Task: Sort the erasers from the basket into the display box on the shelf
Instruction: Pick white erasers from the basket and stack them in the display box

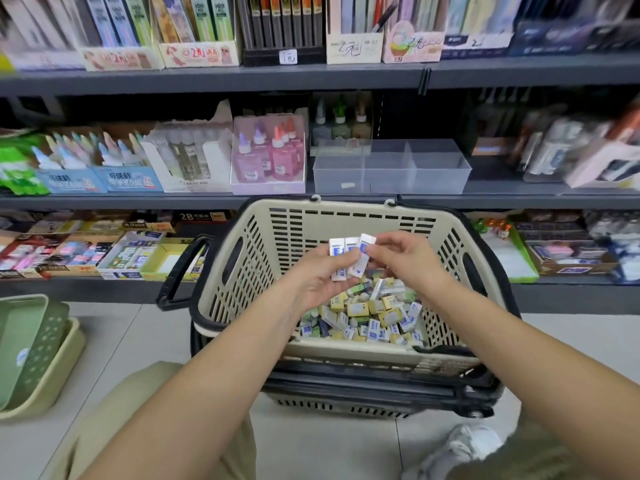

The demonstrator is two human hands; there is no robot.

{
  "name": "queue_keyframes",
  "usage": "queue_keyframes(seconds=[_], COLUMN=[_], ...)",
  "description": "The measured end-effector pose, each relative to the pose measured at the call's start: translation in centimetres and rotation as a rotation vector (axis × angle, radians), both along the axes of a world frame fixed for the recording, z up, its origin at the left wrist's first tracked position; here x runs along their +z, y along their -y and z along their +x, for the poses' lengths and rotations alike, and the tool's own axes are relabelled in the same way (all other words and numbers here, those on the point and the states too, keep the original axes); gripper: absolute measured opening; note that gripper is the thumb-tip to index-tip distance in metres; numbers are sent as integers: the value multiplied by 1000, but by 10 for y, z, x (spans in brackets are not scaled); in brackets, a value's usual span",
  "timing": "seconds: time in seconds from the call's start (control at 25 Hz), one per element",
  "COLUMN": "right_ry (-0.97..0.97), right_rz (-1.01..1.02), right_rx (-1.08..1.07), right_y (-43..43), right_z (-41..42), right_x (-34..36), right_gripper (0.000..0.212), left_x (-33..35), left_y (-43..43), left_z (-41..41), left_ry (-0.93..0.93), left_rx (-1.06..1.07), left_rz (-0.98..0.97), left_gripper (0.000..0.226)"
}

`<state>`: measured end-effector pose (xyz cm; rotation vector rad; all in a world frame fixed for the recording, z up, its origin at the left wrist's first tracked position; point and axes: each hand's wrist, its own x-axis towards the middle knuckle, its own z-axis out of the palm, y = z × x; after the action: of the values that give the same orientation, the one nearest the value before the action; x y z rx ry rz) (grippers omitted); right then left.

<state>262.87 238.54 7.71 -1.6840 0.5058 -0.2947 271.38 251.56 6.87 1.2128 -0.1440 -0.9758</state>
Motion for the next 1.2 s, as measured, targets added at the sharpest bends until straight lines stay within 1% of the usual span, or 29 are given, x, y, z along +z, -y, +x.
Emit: queue_keyframes(seconds=[0.08, 0.16, 0.24, 0.36, 0.44, 0.48, 0.52, 0.6, 0.64, 0.84, 0.92, 1.04, 1.2], right_ry=[-1, 43, 80, 110, 128, 129, 112, 45, 18, -136, -233, -376, -406], right_rz=[18, -24, -56, -54, -119, -185, -281, -472, -534, -706, -729, -689, -578], right_rx=[-3, -16, -64, -167, -196, -198, -186, -139, -115, 10, 106, 248, 333], right_y=[14, 27, 40, 60, 74, 80, 85, 91, 93, 96, 96, 94, 94], right_z=[11, 33, 67, 126, 164, 180, 197, 223, 234, 275, 284, 291, 289], right_x=[3, 12, 24, 37, 39, 39, 39, 37, 34, 20, 17, 16, 17], right_gripper=[12, 11, 8, 4, 4, 5, 8, 4, 3, 15, 11, 10, 2], left_x=[3, 9, 20, 37, 41, 40, 37, 29, 25, 9, 6, 1, -4], left_y=[9, 13, 17, 26, 30, 31, 31, 27, 26, 25, 28, 27, 23], left_z=[10, 30, 57, 101, 131, 144, 158, 179, 187, 213, 217, 218, 218], left_ry=[34, 94, 140, 196, 220, 221, 220, 224, 229, 240, 254, 285, 246], left_rx=[43, 130, 199, 239, 275, 298, 316, 323, 318, 297, 278, 241, 247], left_rz=[36, 66, 68, 84, 94, 94, 94, 95, 99, 119, 122, 132, 61], left_gripper=[27, 26, 28, 31, 29, 27, 24, 21, 20, 20, 20, 20, 18])
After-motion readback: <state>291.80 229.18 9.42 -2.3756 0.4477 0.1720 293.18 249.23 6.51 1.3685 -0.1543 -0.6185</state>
